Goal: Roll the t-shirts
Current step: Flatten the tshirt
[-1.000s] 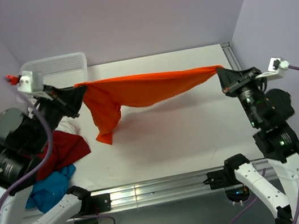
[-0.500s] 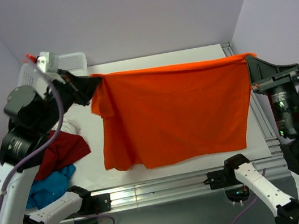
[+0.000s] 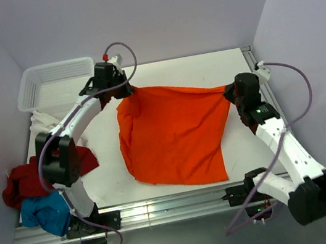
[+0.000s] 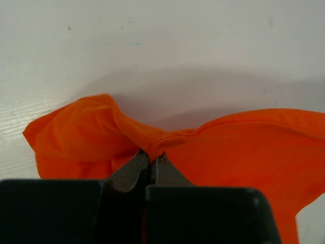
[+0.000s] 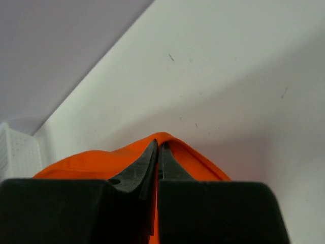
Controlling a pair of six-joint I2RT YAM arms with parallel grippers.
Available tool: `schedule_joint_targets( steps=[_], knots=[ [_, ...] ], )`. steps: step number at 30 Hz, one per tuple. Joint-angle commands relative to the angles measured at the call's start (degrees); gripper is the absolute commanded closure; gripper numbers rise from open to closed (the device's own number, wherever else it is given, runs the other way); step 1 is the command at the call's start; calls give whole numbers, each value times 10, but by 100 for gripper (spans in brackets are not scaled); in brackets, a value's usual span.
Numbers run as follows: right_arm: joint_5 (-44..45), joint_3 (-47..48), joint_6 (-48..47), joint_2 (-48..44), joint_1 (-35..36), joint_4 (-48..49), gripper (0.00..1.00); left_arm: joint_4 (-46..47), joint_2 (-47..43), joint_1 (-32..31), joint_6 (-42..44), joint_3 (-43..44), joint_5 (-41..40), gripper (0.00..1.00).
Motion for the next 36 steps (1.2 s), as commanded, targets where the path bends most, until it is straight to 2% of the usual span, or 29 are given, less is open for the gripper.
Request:
schedule_joint_targets(
  steps=[1,6,8,9,10,11,12,13,14,18,21,24,27,31,34,36],
  knots=[
    [9,15,25,46,-15,145,100,64,41,-3,28,55,-30,100],
    [7,126,43,222,-42,157,100,42,170,2,50,237,-31,100],
    [3,190,54,293,-54,157,100,73,215,7,37,280,-9,100],
    [3,234,64,316,-67,157,100,80,227,9,31,316,-9,79],
    [12,258,79,339,-73,129,77,82,245,10,20,332,-22,57],
    [18,278,93,374,-79,112,49,81,247,12,16,343,-35,38],
    [17,303,100,388,-84,103,17,83,236,12,13,343,-51,1],
    [-5,313,96,401,-84,86,0,92,221,12,10,329,-66,1],
    [-4,316,94,400,-84,81,0,123,201,12,12,274,-68,1],
    [-39,196,66,334,-84,156,0,201,43,10,15,105,-74,1],
    [-58,104,43,259,-84,191,5,211,-44,-4,20,-9,-93,0],
    [-69,7,17,185,-74,232,10,187,-79,-30,20,-85,-126,0],
    [-37,-50,12,143,-49,238,17,181,-69,-47,1,-136,-157,0],
    [8,-50,15,165,-37,163,23,203,-17,-41,-13,-160,-180,1],
    [16,-62,12,184,-34,156,33,224,25,-27,-15,-166,-166,4],
    [-6,-109,14,183,-32,214,47,243,38,-21,-18,-180,-163,6]
  ],
)
